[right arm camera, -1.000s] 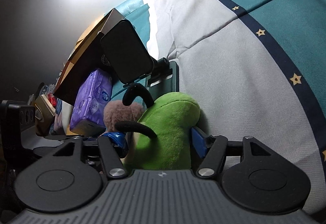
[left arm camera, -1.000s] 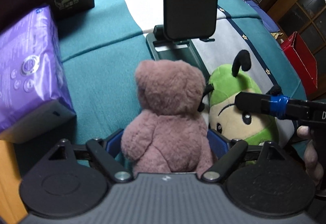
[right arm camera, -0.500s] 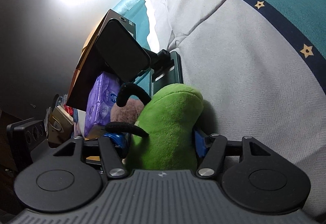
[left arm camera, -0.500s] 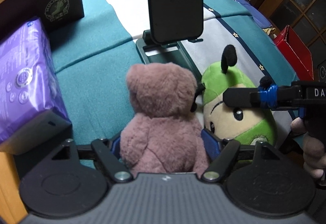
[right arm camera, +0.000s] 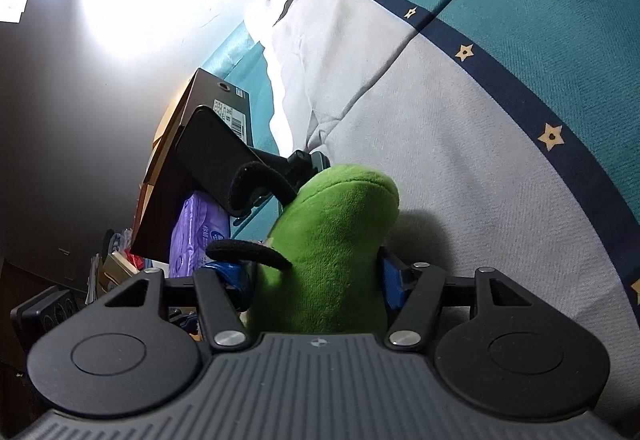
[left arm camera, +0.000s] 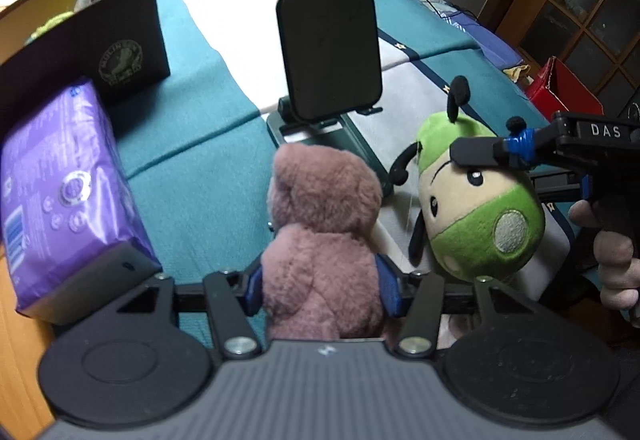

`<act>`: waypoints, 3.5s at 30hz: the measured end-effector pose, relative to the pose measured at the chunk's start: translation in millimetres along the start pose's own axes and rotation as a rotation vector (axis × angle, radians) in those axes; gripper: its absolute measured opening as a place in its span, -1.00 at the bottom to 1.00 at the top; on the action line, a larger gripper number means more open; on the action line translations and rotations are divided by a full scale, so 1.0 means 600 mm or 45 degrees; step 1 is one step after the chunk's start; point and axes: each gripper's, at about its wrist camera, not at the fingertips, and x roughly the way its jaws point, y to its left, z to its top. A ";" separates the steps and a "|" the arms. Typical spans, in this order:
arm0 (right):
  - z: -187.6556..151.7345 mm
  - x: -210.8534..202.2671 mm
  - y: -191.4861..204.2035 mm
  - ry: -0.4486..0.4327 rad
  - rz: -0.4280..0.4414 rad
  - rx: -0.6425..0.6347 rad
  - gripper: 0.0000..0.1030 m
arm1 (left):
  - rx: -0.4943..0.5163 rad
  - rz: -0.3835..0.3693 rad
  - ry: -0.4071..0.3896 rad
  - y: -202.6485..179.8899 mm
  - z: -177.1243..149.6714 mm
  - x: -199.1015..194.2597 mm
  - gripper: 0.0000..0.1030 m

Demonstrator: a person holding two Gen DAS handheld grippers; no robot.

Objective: Organize soft objects
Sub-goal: 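Grasp the pink teddy bear with the left gripper while the right gripper grasps the green plush toy, then lift the pink teddy bear and green plush toy over the shoebox with both grippers, then lower both plush toys into the shoebox and open both grippers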

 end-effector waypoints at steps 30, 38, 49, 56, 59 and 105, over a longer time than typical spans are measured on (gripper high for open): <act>0.154 -0.053 0.141 -0.401 0.105 -0.178 -0.11 | -0.247 0.107 -0.538 0.212 0.087 -0.240 -0.03; 0.212 0.020 0.293 -0.336 0.274 -0.378 -0.11 | -0.386 0.260 -0.641 0.345 0.140 -0.288 -0.04; 0.222 0.193 0.456 -0.146 0.341 -0.586 -0.11 | -0.468 0.403 -0.592 0.456 0.186 -0.246 -0.24; 0.209 0.321 0.474 -0.059 0.226 -0.643 -0.11 | -0.501 0.368 -0.506 0.498 0.194 -0.184 -0.65; 0.198 0.367 0.468 -0.022 0.169 -0.638 -0.11 | -0.520 0.332 -0.486 0.510 0.190 -0.170 -0.65; 0.048 0.218 0.526 -0.369 -0.067 -0.825 -0.03 | -0.422 0.877 -0.482 0.334 0.108 -0.294 0.94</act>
